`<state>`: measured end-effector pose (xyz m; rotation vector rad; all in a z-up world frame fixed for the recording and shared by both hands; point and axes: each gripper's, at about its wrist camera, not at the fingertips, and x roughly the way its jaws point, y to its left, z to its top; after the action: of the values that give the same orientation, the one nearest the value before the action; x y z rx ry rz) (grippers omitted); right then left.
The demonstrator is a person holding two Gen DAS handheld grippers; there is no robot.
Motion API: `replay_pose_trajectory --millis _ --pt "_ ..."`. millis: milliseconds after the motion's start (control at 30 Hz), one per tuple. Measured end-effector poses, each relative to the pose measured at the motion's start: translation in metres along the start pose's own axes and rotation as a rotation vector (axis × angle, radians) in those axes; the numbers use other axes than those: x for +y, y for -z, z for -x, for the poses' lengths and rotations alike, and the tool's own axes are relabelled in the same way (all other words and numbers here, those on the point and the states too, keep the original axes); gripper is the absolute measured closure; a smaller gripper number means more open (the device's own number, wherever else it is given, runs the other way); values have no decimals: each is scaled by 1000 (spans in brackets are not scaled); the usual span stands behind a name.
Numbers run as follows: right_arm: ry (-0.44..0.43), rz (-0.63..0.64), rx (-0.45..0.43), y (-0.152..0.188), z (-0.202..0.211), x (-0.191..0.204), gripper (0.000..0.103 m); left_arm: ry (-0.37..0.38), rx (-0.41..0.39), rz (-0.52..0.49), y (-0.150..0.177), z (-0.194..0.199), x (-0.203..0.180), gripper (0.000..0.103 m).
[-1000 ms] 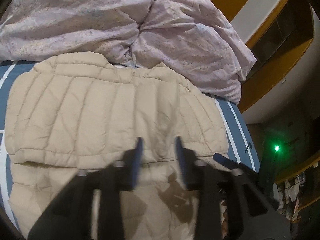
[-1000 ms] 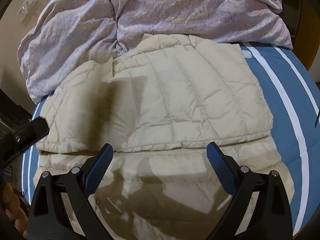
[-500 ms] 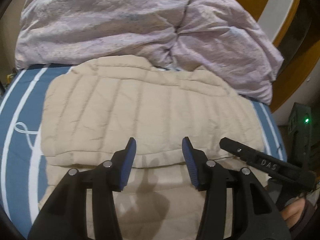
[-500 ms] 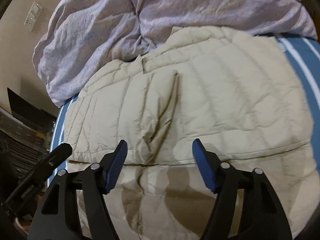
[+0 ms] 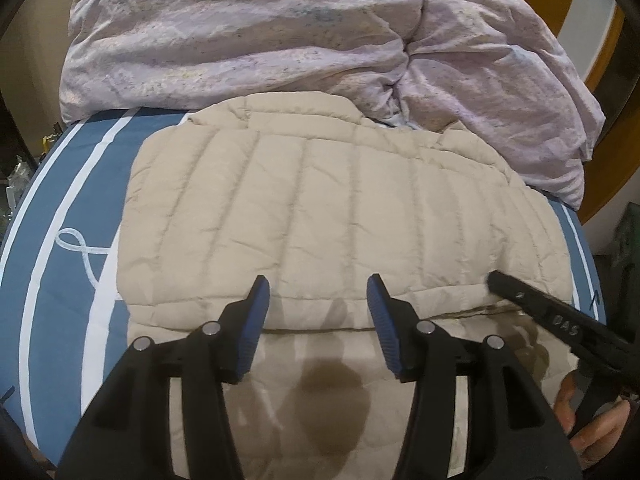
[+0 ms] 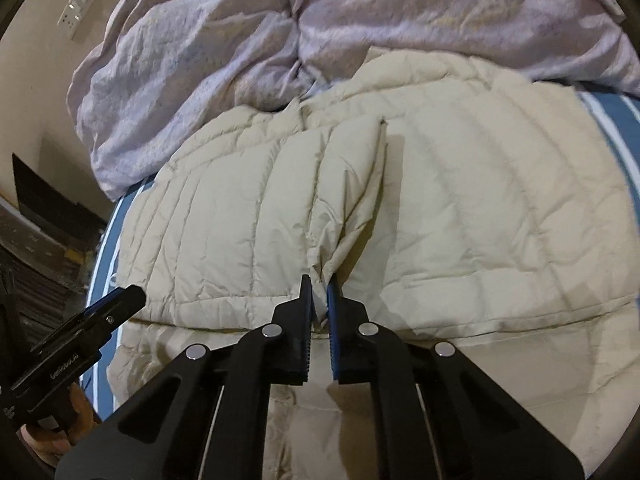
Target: Fold large clothes
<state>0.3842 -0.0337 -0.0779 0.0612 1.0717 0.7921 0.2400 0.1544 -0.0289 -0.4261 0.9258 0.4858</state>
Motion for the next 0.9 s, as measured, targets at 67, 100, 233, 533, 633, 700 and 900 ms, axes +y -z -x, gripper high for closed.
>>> replay_pose_trajectory --millis 67,100,233,533,633,700,900 --pt "20 -6 -17 -1 3 -4 96 -10 -1 2 0 -1 2 52" --pt "36 -7 -25 0 5 -7 96 -16 -2 3 0 -2 3 52" --pt "97 3 -31 3 5 -13 96 -45 2 10 1 -7 9 52" --pt "152 5 0 9 -7 -21 96 -96 43 43 7 -25 27 52" --pt "156 7 9 9 -11 -21 96 -106 64 62 9 -34 35 51" --pt "159 10 15 10 -15 -21 96 -105 73 71 10 -39 38 50" --pt "155 11 40 7 -19 -23 92 -106 78 70 11 -43 39 50"
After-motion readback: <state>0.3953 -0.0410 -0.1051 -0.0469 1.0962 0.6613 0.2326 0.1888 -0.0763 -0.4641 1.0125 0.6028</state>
